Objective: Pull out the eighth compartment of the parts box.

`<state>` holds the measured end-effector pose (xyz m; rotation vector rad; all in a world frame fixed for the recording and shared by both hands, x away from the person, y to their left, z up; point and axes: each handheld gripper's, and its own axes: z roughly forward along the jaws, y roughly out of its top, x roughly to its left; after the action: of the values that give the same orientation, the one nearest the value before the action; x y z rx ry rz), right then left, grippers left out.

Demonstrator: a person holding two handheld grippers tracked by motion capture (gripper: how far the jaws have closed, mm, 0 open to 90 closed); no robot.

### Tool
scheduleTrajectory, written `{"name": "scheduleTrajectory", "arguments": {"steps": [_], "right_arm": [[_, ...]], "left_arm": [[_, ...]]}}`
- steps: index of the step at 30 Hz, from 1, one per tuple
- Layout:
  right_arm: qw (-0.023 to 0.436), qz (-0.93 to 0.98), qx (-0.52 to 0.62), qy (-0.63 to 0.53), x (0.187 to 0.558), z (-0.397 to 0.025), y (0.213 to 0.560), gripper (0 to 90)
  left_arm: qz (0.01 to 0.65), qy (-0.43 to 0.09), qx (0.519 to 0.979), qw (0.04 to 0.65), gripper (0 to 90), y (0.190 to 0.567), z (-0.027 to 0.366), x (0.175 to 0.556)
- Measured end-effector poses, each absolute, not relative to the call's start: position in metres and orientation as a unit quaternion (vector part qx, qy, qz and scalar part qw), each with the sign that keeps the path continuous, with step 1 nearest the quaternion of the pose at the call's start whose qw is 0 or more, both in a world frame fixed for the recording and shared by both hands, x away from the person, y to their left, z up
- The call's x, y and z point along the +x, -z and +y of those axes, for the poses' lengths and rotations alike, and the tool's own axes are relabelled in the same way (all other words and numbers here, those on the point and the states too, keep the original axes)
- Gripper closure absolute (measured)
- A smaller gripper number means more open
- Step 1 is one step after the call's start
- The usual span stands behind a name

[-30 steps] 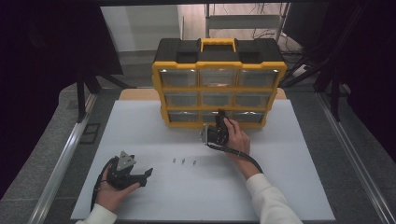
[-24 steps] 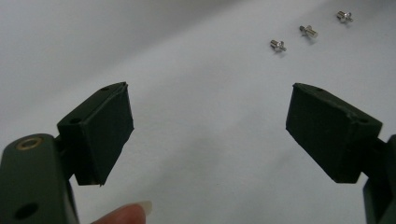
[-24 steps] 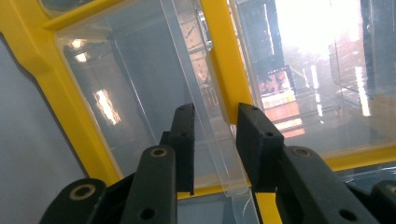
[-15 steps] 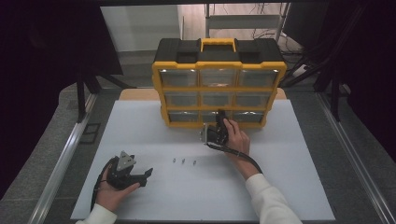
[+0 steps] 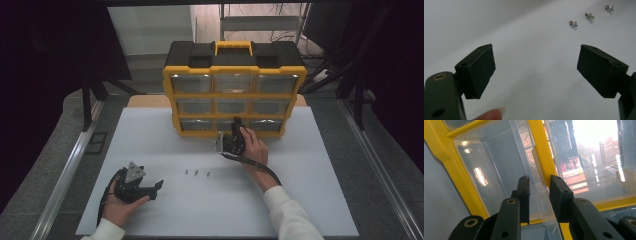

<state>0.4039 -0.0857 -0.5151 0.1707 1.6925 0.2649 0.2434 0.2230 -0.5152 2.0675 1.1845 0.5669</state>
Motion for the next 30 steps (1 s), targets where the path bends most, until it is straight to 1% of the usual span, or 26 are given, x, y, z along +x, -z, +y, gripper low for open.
{"name": "scheduleTrajectory", "arguments": {"steps": [30], "right_arm": [[0.651, 0.747, 0.071, -0.116, 0.3953, -0.0849, 0.5153, 70.4]], "left_arm": [[0.453, -0.22, 0.794, 0.342, 15.4, 0.514, 0.2234, 0.2436]]}}
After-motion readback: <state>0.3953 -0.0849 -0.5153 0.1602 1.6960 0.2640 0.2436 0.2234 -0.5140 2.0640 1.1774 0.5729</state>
